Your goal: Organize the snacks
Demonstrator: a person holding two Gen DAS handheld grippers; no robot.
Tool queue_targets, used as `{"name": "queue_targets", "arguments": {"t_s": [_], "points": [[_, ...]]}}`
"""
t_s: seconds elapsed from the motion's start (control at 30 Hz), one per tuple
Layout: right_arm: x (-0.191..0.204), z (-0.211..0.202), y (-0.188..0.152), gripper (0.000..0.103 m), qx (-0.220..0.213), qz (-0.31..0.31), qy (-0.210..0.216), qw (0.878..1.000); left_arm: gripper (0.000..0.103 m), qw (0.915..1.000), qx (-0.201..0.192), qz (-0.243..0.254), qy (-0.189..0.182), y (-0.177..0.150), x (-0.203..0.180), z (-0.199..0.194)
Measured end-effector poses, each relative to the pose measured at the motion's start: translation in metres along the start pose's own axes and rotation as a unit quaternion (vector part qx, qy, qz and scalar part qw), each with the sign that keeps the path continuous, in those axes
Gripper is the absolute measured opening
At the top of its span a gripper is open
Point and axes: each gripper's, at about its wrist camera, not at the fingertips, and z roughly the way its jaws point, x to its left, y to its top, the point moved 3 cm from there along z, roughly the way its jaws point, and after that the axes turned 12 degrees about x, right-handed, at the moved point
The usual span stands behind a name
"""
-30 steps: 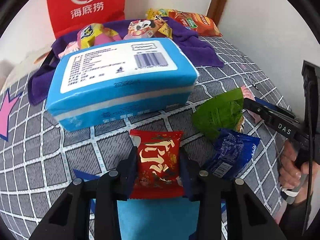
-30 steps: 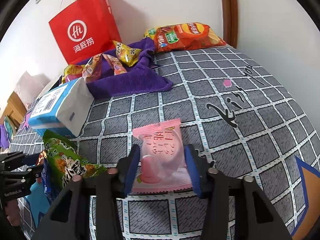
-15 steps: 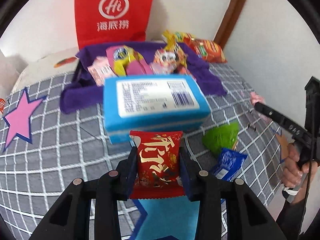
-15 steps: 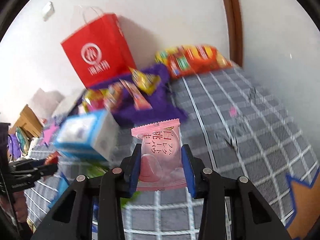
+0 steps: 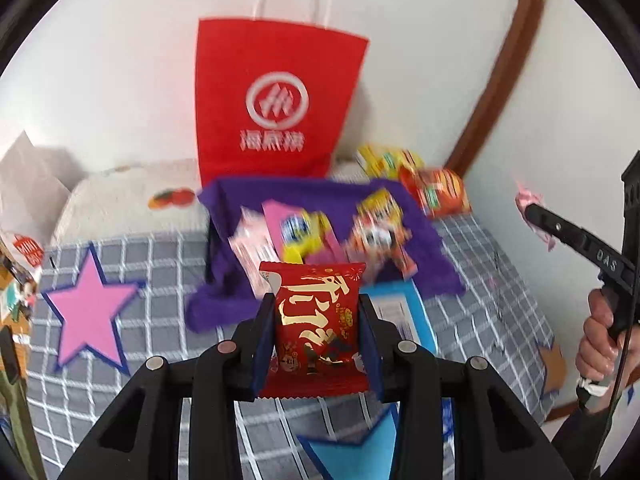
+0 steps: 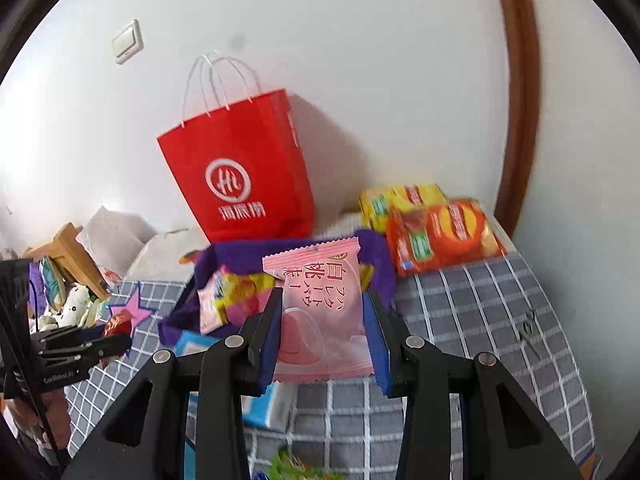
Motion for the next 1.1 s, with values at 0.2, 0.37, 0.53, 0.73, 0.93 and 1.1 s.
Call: {"name": "queue_targets", "arguments": {"t_s": [0.2,0.37,0.53,0.73,0.93,1.1], "points": [[0.021,0.014,0.034,0.039,0.001,-0.029,0.002,1.000,0.036,0.9996,-0.023,-0.005,0.017,0.035,-0.001,-0.002],[0.033,0.032,0.051,0.039,0.008,-0.040,0.009,0.999,0.036,0.9994,-0.028,-0.005,0.021,0.058,-0.007,0.009],[0.033,0.052,0.069,0.039,0.014,-0.044,0.012,0.999,0.036,0.9994,-0.027,-0.005,0.019,0.074,-0.011,0.024],[0.023,0.077,0.083,0.039,0.027,-0.036,0.030,0.999,0.036,0.9995,-0.018,-0.015,0.019,0.086,-0.001,0.044],[0.011,0.122,0.078,0.038,0.075,-0.037,0.034,0.996,0.036,0.9991,0.009,-0.032,0.026,0.088,0.017,0.070],[0.005,0.141,0.070,0.038,0.108,-0.042,0.043,0.992,0.036,0.9983,0.020,-0.051,0.021,0.088,0.028,0.078]]}}
